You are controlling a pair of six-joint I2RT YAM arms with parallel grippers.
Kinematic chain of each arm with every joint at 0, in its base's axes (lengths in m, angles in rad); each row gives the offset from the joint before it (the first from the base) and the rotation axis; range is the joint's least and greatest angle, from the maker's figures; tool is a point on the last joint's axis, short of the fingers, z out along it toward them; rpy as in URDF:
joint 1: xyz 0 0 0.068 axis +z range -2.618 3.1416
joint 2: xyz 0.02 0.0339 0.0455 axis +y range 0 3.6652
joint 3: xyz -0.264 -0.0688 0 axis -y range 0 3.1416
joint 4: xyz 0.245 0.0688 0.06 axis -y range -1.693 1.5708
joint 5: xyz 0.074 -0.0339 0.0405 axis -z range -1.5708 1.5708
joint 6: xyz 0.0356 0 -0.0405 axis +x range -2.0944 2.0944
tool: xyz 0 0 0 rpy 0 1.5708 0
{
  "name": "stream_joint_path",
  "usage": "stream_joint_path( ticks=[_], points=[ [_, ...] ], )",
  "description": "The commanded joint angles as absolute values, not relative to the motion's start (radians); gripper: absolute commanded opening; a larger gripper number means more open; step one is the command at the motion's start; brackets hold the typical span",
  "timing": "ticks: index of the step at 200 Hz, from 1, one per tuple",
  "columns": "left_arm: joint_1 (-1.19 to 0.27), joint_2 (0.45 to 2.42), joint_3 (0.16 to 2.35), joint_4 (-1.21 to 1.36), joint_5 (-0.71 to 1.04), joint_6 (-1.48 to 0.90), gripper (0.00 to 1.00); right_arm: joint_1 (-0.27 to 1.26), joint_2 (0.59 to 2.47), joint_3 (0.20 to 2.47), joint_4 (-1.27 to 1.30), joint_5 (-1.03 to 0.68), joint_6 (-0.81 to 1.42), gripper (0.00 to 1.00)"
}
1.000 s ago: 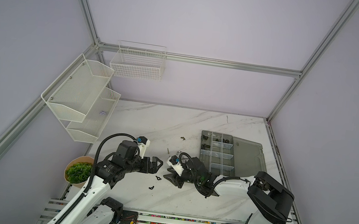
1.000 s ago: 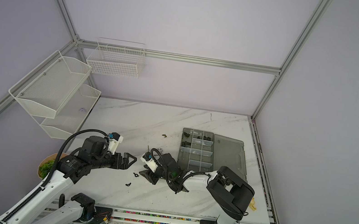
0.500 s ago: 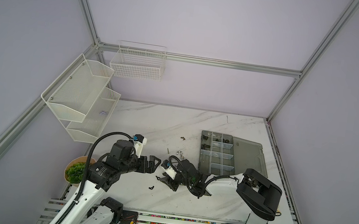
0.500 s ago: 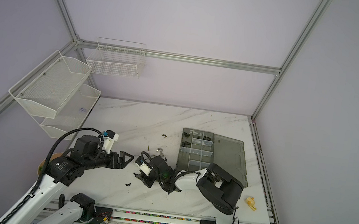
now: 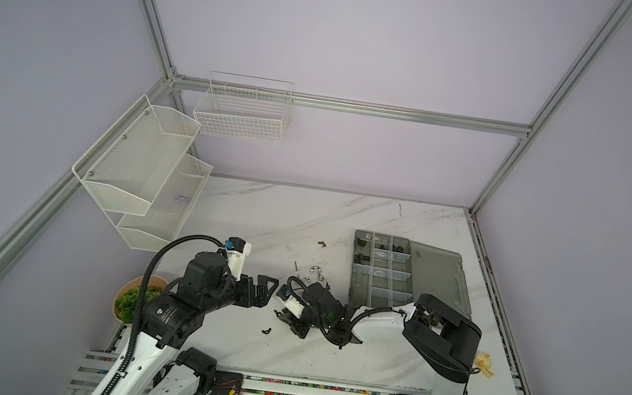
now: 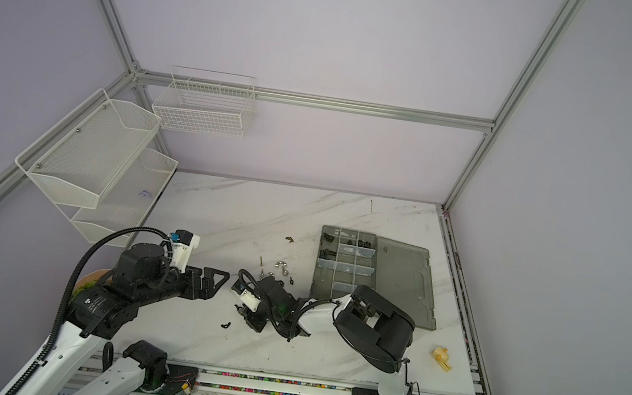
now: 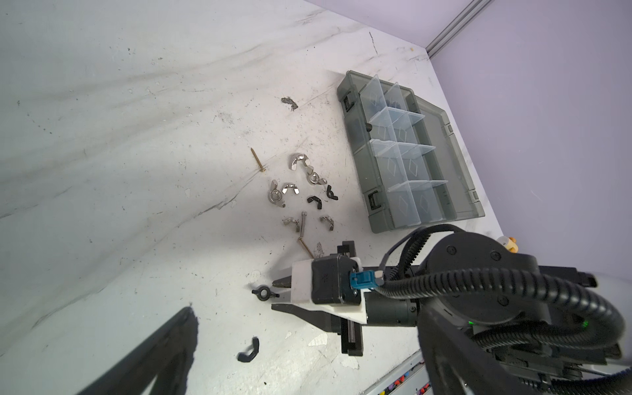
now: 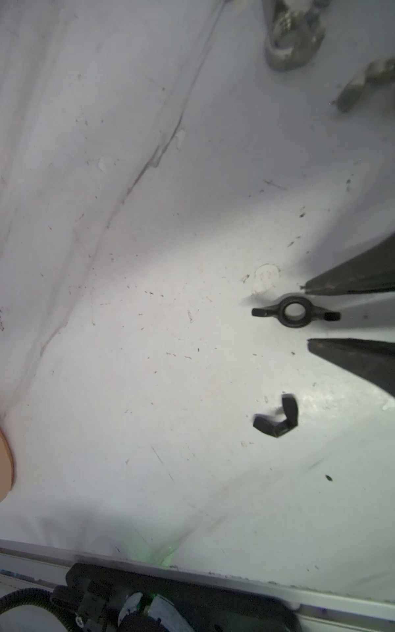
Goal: Sort the screws and nuts into containers
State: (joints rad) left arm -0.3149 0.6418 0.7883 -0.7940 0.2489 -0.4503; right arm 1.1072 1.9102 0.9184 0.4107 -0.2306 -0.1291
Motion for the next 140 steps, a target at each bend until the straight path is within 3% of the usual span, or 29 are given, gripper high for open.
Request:
stream_joint_path(
  ticks=[1,76,140],
  points=[
    [-0.314,0.641,0.863,-0.778,0.237,-0.439,1.0,1.118,1.94,0.949,0.387,-0.21,-0.152,0.24],
    [-0.299,0.663,0.861,-0.776,0.257,-0.437,1.0,1.121,1.921,0.952,0.394,-0.145,-0.142,0.05],
    [-0.295,0.652,0.838,-0.75,0.257,-0.437,1.0,0.981,1.776,0.834,0.556,-0.105,-0.014,0.01]
  ],
)
